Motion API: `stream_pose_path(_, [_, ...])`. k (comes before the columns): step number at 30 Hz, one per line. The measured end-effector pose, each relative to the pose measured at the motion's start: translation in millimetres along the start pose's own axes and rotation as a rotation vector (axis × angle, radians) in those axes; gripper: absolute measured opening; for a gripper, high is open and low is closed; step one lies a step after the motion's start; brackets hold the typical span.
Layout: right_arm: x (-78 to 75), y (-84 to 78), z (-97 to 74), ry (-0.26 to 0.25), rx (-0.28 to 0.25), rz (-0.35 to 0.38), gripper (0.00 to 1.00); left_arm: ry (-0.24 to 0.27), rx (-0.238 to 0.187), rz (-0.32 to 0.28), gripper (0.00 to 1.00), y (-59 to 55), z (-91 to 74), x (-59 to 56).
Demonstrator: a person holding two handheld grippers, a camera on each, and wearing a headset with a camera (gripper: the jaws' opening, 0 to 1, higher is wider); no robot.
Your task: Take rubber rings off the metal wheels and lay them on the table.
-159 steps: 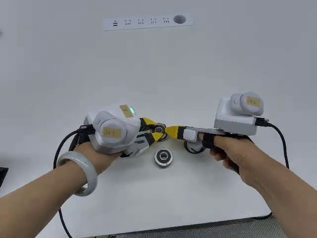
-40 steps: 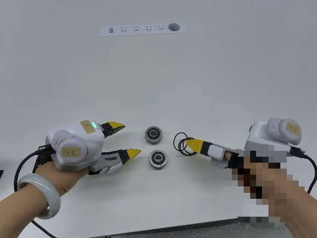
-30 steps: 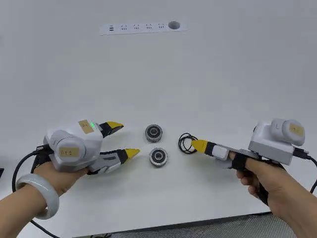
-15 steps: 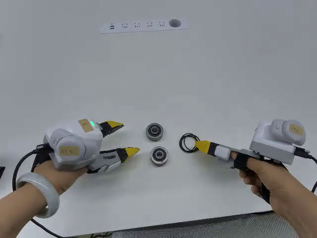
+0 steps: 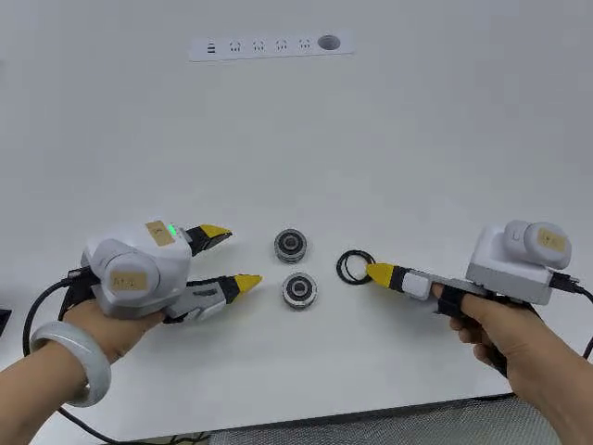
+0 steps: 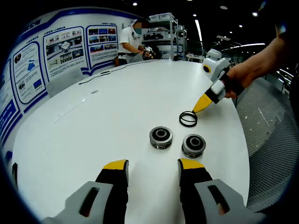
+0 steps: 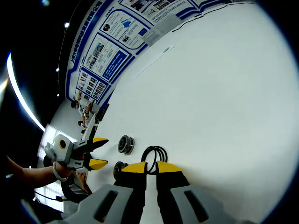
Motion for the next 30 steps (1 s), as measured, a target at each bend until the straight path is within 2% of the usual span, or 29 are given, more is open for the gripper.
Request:
stream_pose_path(6, [-3.5, 2.4, -2.0, -0.007, -0.004, -0.022, 0.11, 0.002, -0.004, -0.002, 0.44, -0.2, -3.8, -2.1])
stream_pose_path(10, [-3.2, 4.3, -5.2, -0.002, -0.012, -0.045, 0.13, -0.002, -0.028, -0.019, 0.44, 1.0, -7.4, -3.4])
stream_pose_path(18, [4.9, 0.6, -15.9, 0.015, -0.018, -0.178, 0.23, -0.024, -0.076, -0.049, 0.50, 3.8, -14.2, -15.4])
stream_pose_path(21, [7.5, -1.4, -19.5, 0.019, -0.023, -0.233, 0.30, -0.028, -0.078, -0.052, 0.53, 2.6, -17.0, -19.4])
stream_pose_path(25, [8.6, -2.5, -23.1, 0.018, -0.025, -0.248, 0.35, -0.026, -0.078, -0.058, 0.54, -0.9, -21.9, -22.6])
stream_pose_path(30, [11.9, -4.3, -28.1, 0.015, -0.024, -0.315, 0.42, -0.021, -0.081, -0.064, 0.55, -3.8, -30.4, -28.0])
Point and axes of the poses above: the centre of the closed fingertips' face, and the gripper's own axes: z roughly forward along the fingers, x roughly to its left, y roughly out of its top, the point moved 4 cm from there along -z, roughly backward along the fingers, and after that the axes turned 8 degrees about -y, right-handed, at the moved point
